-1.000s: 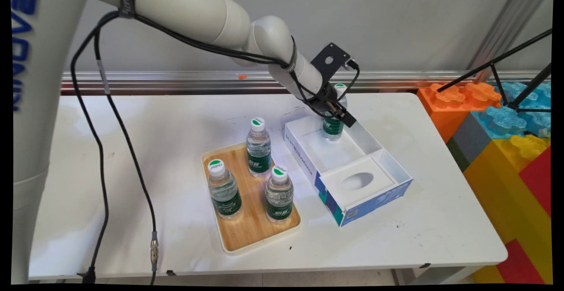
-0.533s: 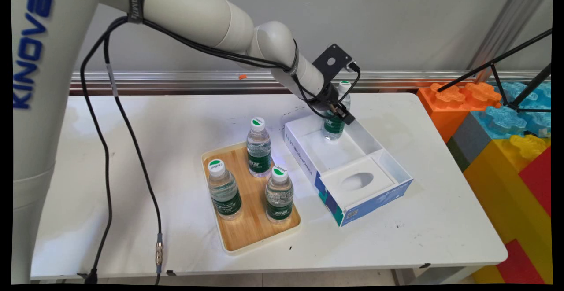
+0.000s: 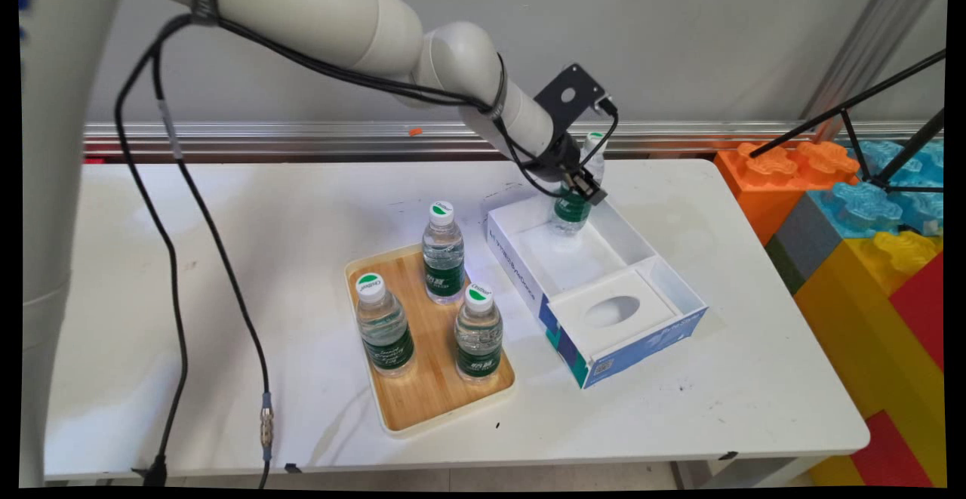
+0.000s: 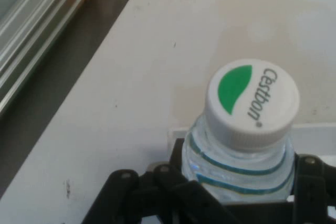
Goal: Place the picked object on the tray
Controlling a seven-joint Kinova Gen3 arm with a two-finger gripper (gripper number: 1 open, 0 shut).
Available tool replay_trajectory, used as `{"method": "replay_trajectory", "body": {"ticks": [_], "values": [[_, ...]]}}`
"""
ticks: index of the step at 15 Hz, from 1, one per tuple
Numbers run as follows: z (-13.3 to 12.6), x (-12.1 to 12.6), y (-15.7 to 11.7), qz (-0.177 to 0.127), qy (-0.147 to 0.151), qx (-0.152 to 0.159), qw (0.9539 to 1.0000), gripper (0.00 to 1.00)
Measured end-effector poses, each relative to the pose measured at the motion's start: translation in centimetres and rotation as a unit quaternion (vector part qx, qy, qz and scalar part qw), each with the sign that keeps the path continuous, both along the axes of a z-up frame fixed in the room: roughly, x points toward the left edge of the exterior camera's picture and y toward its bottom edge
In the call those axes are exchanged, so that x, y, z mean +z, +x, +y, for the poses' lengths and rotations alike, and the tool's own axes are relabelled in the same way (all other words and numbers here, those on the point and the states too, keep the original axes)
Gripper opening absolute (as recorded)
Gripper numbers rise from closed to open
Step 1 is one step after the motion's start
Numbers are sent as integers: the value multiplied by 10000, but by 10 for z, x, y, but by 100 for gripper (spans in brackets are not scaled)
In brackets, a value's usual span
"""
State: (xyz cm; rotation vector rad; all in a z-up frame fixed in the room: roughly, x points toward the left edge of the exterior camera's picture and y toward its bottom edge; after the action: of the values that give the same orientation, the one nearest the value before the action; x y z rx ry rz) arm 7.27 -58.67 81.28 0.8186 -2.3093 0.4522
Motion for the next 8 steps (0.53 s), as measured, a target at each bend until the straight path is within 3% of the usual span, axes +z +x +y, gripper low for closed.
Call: {"method": "replay_trajectory", "body": {"ticks": [8], "values": [[34,106,20,157,-176,-322,9992,0]]}}
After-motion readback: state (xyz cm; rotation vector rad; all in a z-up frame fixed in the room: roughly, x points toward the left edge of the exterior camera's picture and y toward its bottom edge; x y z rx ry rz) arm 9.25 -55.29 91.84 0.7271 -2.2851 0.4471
